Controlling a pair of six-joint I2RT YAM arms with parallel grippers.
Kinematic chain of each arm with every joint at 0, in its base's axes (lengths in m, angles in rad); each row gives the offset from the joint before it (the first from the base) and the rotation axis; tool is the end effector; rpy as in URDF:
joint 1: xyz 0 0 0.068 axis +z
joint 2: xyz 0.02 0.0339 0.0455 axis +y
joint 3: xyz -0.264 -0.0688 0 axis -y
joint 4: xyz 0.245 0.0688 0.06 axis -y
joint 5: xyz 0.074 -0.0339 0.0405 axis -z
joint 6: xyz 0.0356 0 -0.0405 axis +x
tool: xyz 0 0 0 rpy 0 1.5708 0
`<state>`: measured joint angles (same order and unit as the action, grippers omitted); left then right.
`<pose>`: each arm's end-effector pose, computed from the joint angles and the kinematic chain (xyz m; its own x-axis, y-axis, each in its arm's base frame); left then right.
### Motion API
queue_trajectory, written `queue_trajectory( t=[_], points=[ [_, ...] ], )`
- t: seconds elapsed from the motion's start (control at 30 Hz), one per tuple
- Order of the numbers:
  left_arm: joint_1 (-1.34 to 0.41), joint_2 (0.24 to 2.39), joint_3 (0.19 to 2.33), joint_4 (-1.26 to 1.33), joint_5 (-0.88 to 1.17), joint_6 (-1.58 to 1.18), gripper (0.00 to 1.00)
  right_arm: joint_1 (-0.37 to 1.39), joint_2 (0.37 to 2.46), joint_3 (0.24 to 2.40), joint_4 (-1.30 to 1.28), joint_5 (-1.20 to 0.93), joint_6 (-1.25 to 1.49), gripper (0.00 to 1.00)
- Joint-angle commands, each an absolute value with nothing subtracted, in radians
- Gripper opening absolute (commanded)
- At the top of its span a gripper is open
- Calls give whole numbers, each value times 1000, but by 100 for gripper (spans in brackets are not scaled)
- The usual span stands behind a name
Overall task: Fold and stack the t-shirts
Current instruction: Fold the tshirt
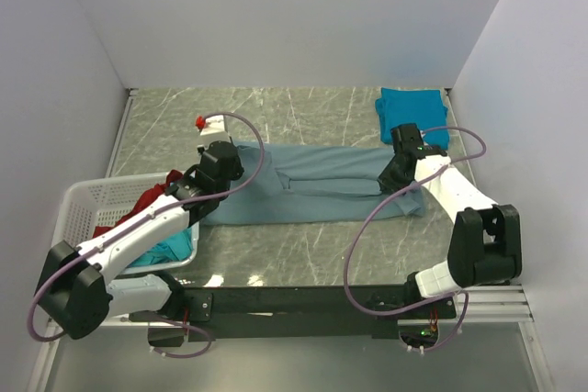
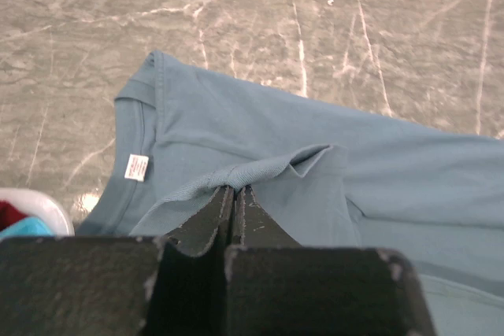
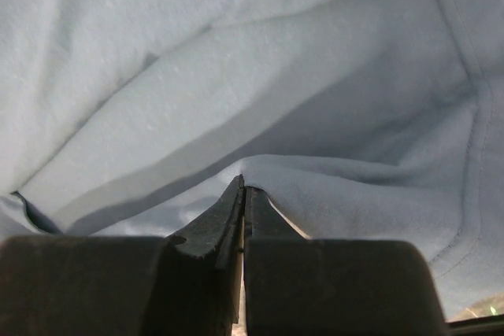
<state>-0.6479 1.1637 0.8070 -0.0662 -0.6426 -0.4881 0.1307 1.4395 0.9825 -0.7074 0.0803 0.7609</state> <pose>0.2198 -0.1396 0.2845 -0.3113 -0.2352 -0.9208 -0.1116 0.9712 -0.2104 0.2731 0.0330 0.2204 -0.7275 0.5976 -0.3371 0.5567 0.8013 0.2192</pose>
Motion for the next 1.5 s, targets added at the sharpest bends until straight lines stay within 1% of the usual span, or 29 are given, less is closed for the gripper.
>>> queue_trajectory(
  t=[0.0,0.17,0.3,0.33,0.37,0.43,0.47,0.53,0.57,0.63,0.67,0.73,0.77,0.83,1.0,1.17,1.23,1.33,1.47],
  points=[
    [-608,1199,861,35,-592,-442,1,118,1466,1045,-669,77,739,0],
    [-562,1284,874,104,-514,-414,1,110,1534,1086,-663,60,713,0],
    [-496,1388,922,71,-523,-459,1,100,1586,1109,-641,61,704,0],
    [-480,1411,936,57,-528,-472,3,95,1595,1111,-634,63,704,0],
    [-463,1437,952,43,-525,-488,13,92,1604,1112,-627,63,709,1],
    [-431,1517,1012,3,-531,-529,27,78,1629,1115,-597,51,707,4],
    [-425,1560,1055,3,-535,-549,58,71,1640,1120,-580,61,706,9],
    [-423,1592,1086,3,-538,-548,99,61,1678,1153,-580,98,695,21],
    [-423,1601,1116,-21,-538,-558,99,60,1690,1169,-592,107,692,39],
    [-423,1609,1140,-37,-519,-566,99,60,1709,1201,-598,138,678,49],
    [-423,1603,1146,-37,-512,-574,99,60,1707,1206,-600,153,673,64],
    [-423,1568,1135,-31,-496,-584,99,60,1704,1239,-624,205,651,69],
    [-423,1553,1114,-20,-470,-594,99,60,1704,1252,-656,257,649,70],
    [-425,1508,1089,-11,-445,-604,99,60,1681,1258,-666,276,646,71],
    [-429,1431,1011,-35,-348,-658,99,61,1588,1149,-605,178,603,72],
    [-442,1397,904,-15,-241,-704,99,83,1575,1100,-552,114,515,73],
    [-443,1407,891,-35,-230,-722,99,84,1589,1098,-519,60,486,73],
    [-445,1453,891,-64,-210,-752,99,90,1640,1135,-465,-30,440,80],
    [-445,1534,903,-54,-199,-764,99,115,1778,1255,-485,-32,414,82]
  ],
)
